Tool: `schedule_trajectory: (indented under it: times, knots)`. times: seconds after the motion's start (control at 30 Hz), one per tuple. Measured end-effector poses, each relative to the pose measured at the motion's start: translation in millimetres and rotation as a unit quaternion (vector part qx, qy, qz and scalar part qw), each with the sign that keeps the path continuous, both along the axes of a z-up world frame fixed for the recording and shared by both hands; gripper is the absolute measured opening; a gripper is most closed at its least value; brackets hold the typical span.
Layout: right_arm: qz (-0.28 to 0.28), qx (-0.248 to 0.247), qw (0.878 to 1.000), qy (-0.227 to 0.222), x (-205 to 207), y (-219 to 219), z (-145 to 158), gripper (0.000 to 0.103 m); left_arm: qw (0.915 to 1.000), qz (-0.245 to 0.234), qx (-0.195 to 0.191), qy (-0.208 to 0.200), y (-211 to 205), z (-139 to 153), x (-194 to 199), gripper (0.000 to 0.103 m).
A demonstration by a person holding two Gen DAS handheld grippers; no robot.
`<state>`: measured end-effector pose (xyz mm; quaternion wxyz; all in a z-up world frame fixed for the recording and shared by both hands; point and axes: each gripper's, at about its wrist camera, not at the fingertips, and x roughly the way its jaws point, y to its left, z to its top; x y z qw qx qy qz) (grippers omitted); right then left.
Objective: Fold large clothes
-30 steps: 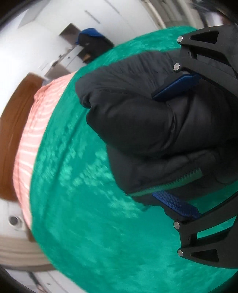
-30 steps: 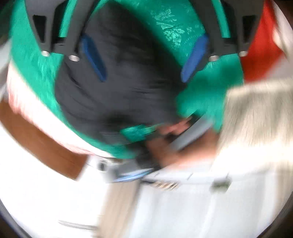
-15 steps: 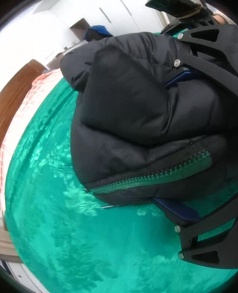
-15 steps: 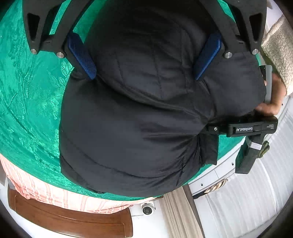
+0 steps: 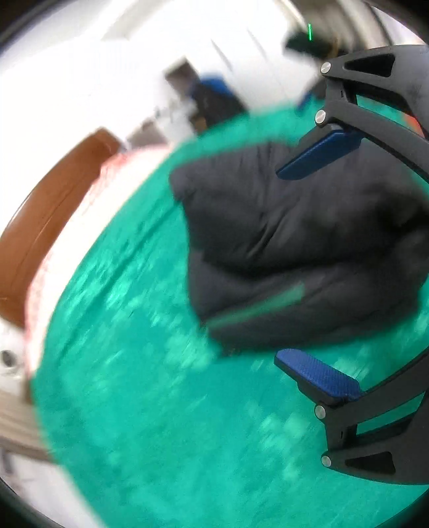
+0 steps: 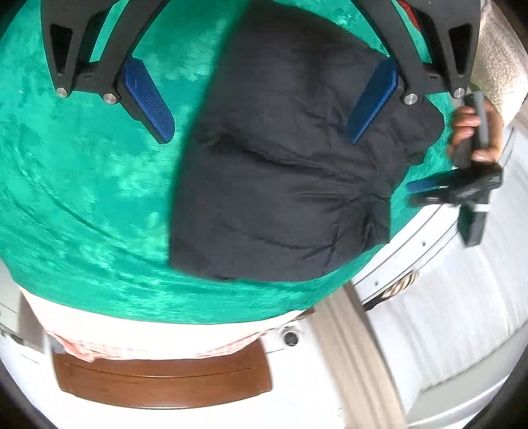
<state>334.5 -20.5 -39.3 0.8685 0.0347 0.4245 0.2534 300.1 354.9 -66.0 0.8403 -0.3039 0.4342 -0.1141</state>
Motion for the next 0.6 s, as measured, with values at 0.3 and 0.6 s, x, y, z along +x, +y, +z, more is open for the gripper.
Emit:
schedule_trajectory:
  times: [0.3, 0.6]
  knots:
    - [0.015, 0.143, 0.980, 0.135, 9.0, -21.7, -56.9, 0.103, 0.9921, -0.076, 0.062, 0.079, -38.7, -62.6, 3.8, 0.103]
    - [0.073, 0.194, 0.946, 0.249, 53.7, 13.3, -122.3, 0.103, 0.9935, -0.071, 0.028, 0.084, -28.1, -121.4, 37.5, 0.103]
